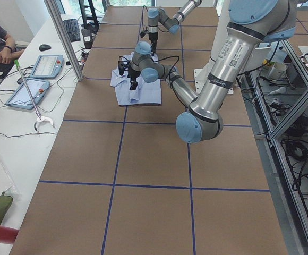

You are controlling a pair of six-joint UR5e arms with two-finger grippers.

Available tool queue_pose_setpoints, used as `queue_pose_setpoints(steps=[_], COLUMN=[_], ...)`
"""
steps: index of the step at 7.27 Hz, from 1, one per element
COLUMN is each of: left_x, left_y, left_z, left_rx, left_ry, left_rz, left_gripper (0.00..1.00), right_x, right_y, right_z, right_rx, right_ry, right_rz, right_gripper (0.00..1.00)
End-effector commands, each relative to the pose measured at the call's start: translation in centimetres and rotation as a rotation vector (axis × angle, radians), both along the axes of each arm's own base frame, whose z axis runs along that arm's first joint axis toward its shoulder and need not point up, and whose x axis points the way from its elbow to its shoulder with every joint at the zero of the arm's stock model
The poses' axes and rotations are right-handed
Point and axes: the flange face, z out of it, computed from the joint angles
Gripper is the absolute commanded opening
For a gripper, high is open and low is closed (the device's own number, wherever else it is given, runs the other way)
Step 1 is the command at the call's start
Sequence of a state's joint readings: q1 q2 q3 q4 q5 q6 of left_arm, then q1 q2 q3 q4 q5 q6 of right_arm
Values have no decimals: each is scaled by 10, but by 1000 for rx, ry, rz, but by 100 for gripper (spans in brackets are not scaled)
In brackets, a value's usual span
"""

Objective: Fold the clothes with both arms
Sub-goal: 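Move the right gripper down to the folded shirt's side edge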

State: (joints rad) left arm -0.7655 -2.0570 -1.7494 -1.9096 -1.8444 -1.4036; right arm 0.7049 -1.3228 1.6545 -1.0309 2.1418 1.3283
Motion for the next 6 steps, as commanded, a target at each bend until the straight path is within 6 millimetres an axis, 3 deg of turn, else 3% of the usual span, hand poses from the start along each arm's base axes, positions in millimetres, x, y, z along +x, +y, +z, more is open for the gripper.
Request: queue_pose_setpoints(steps=[1, 3, 5, 6], left_x=[0, -1, -4, -5], left_y=[0, -1, -3, -4], left_z=[0, -1, -1, -1], left_rx=[1, 1, 2, 2], left_ry=[1, 1, 0, 0], left_rz=[0, -2, -9, -11], left_gripper=[99, 99, 99, 99], right_x=[1, 2, 18, 25], right_y=[-1, 1, 27, 49], right_z=[0, -3, -7, -3], right_rx=[-4, -3, 7, 6], right_ry=[2, -5, -20, -21], right_rz=[9, 4, -14, -38], right_gripper=[34, 0, 0, 0])
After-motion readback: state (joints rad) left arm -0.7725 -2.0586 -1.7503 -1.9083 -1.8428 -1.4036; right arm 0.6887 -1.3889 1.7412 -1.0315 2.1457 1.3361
